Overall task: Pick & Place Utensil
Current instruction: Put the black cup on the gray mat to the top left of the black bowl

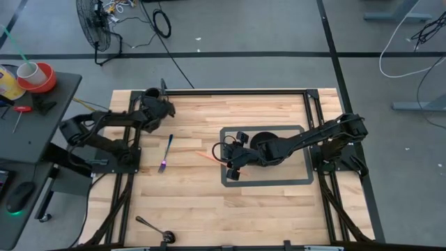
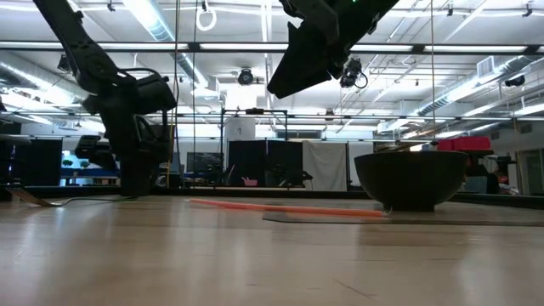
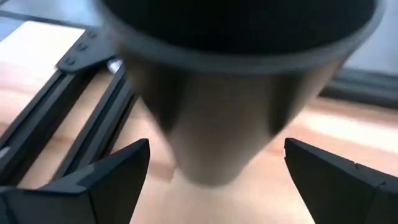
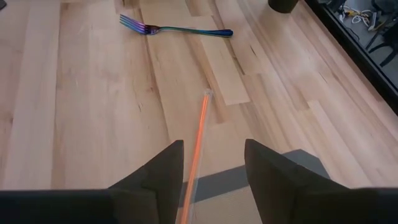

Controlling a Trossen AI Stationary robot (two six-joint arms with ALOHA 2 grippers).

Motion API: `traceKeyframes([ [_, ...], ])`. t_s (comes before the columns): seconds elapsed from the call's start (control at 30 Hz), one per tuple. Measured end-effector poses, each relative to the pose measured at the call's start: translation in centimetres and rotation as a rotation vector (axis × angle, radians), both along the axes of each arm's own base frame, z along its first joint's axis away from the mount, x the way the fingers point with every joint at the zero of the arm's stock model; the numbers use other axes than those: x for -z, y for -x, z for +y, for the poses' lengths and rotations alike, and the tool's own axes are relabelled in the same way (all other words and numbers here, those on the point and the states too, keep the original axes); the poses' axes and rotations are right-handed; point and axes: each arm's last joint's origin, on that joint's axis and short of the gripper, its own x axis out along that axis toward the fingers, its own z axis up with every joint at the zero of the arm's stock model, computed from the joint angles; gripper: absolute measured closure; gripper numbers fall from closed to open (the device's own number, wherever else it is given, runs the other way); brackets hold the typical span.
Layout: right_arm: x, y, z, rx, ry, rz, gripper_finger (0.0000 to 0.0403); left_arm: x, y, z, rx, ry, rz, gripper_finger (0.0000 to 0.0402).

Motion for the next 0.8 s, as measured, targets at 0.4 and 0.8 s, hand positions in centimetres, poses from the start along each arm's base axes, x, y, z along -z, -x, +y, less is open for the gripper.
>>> traceKeyframes([
  [0.4,-0.1,-0.1,0.0,-0.002,0.001,-0.007,0.0231,-0.5,0.2,1.7,-0.053,-0.128,0.052,0.0028],
  [0.8,-0.1,-0.1,0.2,-0.004,-0.002,-0.014,0.0231,-0.7,-0.2,1.8,0.004,-0.127,0.059,0.0079],
])
